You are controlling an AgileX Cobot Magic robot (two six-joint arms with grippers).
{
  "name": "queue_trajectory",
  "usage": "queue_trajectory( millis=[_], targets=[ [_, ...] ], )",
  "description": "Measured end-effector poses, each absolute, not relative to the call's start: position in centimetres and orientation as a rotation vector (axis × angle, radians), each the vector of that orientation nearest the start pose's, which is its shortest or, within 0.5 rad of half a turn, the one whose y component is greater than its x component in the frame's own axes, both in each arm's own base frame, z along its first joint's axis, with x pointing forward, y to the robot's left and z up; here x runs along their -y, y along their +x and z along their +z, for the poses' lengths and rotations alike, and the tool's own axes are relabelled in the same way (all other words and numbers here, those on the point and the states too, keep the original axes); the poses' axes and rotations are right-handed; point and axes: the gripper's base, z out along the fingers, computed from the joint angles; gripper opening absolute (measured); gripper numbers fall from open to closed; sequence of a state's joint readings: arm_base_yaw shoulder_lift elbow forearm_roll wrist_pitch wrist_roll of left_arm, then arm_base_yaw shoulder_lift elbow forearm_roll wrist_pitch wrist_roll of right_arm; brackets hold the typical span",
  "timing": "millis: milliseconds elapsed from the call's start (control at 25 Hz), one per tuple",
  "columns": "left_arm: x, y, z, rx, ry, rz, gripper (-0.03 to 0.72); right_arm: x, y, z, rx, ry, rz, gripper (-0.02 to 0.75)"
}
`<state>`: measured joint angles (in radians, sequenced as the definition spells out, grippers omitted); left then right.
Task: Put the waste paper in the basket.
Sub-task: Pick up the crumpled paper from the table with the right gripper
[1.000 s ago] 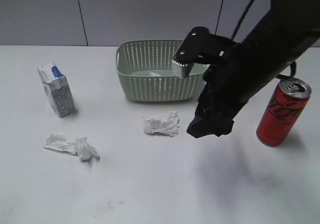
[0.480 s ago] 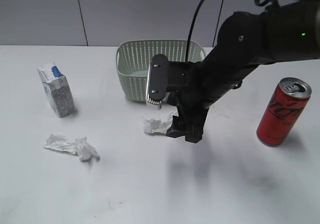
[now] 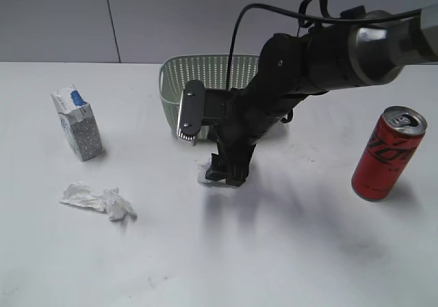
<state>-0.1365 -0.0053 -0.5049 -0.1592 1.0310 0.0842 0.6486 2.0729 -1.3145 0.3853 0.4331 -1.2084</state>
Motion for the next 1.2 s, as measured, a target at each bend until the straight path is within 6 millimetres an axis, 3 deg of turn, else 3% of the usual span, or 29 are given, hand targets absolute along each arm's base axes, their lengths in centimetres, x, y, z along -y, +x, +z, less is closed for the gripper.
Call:
queue_trajectory(
  millis=[400, 680, 800, 1040, 1200],
  targets=[
    [1.1, -0.7, 28.2, -1.989, 0.225, -0.223, 0.588, -26.9, 32.7, 10.4, -1.983, -1.861, 0.214, 0.571],
    [1.1, -0.7, 28.2, -1.989, 0.225, -0.223, 0.588, -27.1, 33.0, 10.2, -1.973, -1.834, 0.193, 0.549],
    [1.1, -0.7, 28.2, -1.989, 0.225, -0.223, 0.588, -27.1, 32.8, 10.1, -1.987, -1.854, 0.213, 0.445],
    [1.1, -0.7, 28.2, -1.989, 0.226, -0.223, 0.588, -26.9, 32.1, 10.0, -2.024, -1.913, 0.267, 0.088],
    [1.1, -0.7, 28.2, -1.989, 0.226, -0.223, 0.588, -26.9, 32.0, 10.1, -2.029, -1.925, 0.28, 0.045]
  ],
)
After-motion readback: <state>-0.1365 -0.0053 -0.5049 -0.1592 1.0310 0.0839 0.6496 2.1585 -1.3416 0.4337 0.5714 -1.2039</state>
